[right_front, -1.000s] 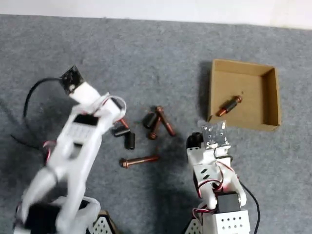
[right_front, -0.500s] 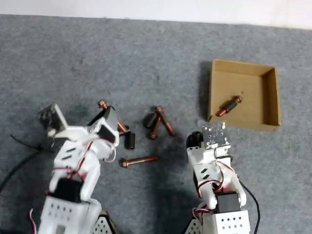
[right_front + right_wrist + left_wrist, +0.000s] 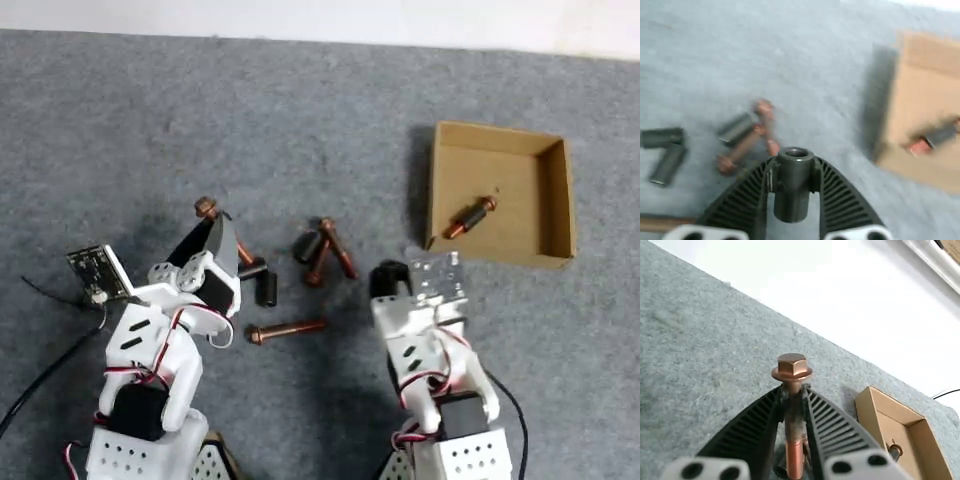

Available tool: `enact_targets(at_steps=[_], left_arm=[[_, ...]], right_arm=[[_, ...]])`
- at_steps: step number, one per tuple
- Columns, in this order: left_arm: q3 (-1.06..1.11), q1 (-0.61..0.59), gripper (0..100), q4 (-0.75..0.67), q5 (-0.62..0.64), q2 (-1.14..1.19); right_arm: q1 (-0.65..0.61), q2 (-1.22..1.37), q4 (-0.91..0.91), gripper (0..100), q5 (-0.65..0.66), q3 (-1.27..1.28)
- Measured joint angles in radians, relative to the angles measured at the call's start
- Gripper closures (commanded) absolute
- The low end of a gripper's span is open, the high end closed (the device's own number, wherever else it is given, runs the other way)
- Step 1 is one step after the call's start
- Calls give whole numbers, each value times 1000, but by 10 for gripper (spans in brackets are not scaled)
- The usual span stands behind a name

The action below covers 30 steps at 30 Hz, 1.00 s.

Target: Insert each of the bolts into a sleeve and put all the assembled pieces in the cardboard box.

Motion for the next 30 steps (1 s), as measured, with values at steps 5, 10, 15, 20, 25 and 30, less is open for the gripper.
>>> enact_targets(at_steps=[5,10,15,20,25,30], left_arm=[[-3,0,994,0,129,0],[-5,2,995,-51,164,-2],[-5,46,994,-97,173,-2],[-5,181,994,-103,173,-2],[-5,193,994,-103,109,-2],[-5,199,994,-103,87,-2]], right_arm=[[-178,0,-60,993,25,0],[-311,0,-61,993,147,0],[-336,0,-61,993,173,0],[-341,0,-69,993,218,0],[-341,0,-158,993,255,0],[-341,0,-189,993,255,0]])
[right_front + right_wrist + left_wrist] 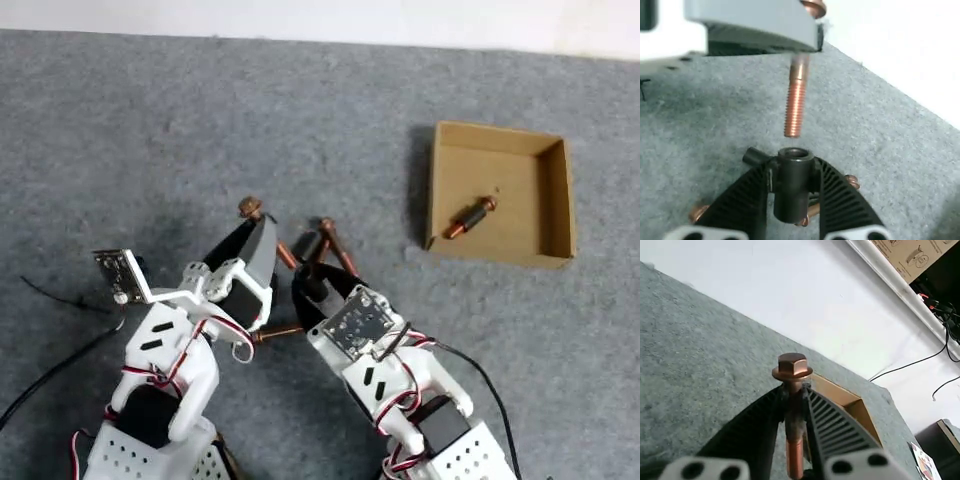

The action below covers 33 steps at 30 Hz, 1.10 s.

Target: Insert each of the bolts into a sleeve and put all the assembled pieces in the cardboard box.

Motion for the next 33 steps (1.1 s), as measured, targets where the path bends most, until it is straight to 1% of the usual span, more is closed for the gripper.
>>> enact_targets(at_steps=[9,13,15,20,33], left_arm=[[0,3,994,0,0,0],[0,3,994,0,0,0],[0,14,994,0,0,0],[0,55,994,14,-3,0],[-11,57,994,34,2,-26]], right_arm=[[-6,0,-9,993,9,41],[-57,-6,-34,993,80,46],[-64,-6,-37,993,89,46],[-58,-5,-41,993,97,46],[-38,-5,-68,993,97,46]])
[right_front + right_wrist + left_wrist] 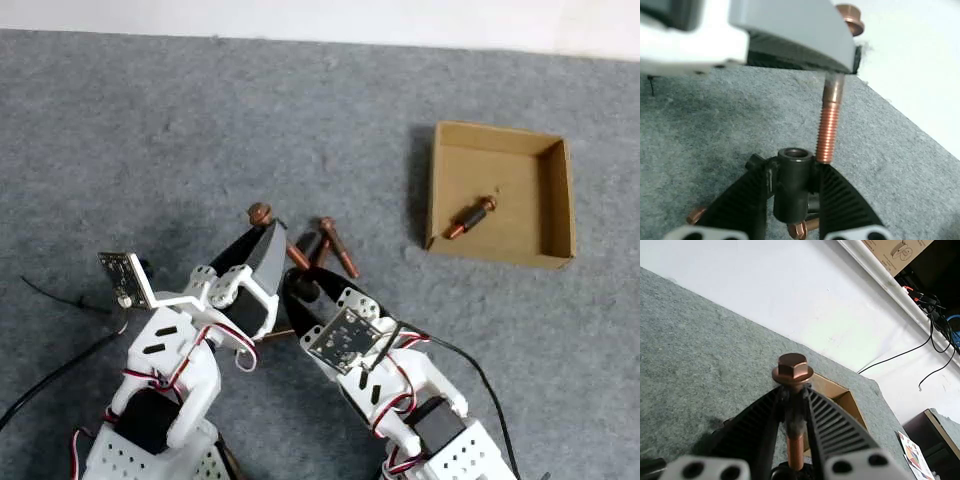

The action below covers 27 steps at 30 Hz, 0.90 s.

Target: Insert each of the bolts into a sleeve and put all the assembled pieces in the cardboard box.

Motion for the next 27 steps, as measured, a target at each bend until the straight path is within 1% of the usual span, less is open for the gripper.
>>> enact_targets(at_steps=[4,8,14,27], left_arm=[[0,0,994,0,0,0],[-44,0,995,8,0,2],[-95,0,995,103,0,2],[-44,-2,995,112,-2,0]], right_arm=[[5,0,-2,993,0,0],[34,0,-2,993,0,0],[40,0,-2,993,0,0],[40,0,-2,993,0,0]])
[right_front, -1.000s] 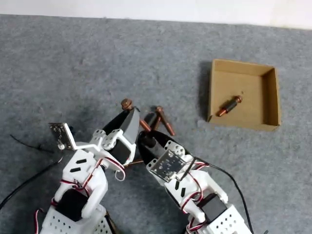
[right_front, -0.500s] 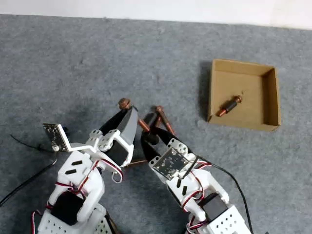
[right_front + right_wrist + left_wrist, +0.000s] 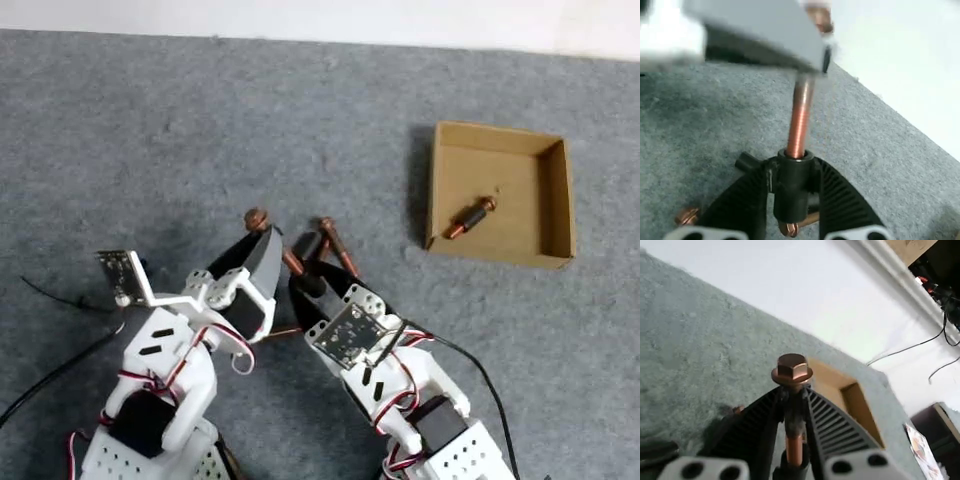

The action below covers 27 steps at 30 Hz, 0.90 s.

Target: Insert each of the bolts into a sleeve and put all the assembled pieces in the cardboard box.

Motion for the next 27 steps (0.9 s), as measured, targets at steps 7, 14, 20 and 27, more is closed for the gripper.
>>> enact_targets(at_steps=[7,14,20,27], left_arm=[[17,9,995,0,0,0],[51,11,995,-2,2,-12],[54,11,995,-2,-3,-12],[117,15,995,-9,-78,-12]], right_arm=[[0,0,0,993,0,0],[2,2,2,993,2,0],[14,2,2,993,2,0],[20,3,2,993,2,0]])
